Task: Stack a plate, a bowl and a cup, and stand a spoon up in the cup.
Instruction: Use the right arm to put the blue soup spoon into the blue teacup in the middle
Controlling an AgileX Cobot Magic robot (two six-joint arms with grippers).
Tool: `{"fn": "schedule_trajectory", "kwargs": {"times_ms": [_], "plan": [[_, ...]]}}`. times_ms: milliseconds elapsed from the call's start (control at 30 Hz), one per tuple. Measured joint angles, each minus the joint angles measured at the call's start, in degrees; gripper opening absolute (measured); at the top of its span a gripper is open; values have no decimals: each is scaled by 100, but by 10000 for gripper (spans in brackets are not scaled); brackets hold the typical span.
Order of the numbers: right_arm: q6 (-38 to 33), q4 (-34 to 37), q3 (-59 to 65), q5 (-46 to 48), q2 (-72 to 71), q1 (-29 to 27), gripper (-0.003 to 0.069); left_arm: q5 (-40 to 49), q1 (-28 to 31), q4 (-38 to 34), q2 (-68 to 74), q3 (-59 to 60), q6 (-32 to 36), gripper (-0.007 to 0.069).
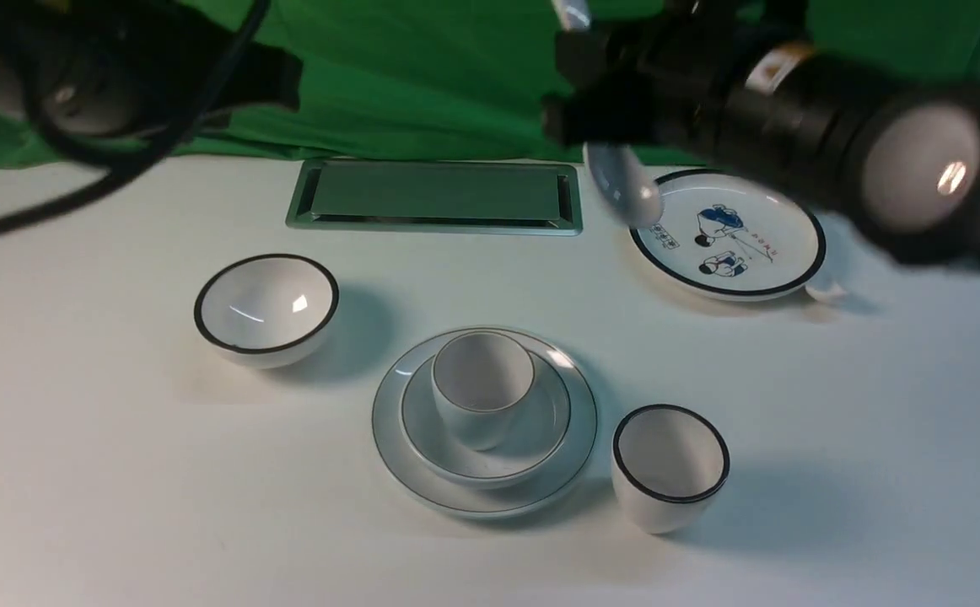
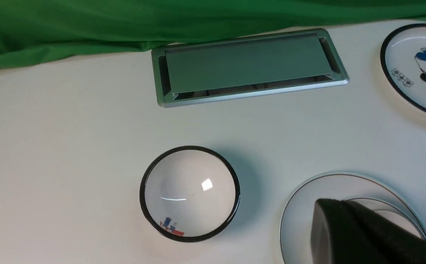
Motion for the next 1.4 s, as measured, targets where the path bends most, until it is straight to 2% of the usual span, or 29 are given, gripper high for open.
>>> {"fn": "schedule_trajectory", "kwargs": {"times_ms": [33,133,300,633,967,1400], "plan": [[0,0,42,-92,11,39,167,-31,0,0,-39,52,0,1],[-41,22,439,-1396,322,601,167,-365,0,133,-600,758,-270,1],[114,44,467,-2316,929,1043,167,-358,0,243,-1122,1249,-382,1],[524,76,467,-2707,1673,1155,167,-227,0,438,-1367,1302,-401,1],[549,88,467,-3048,2059,1155,168,-217,0,502,-1367,1303,-401,1],[567,88,467,-3059,2135,1155,262,-217,0,523,-1367,1314,-401,1]]}}
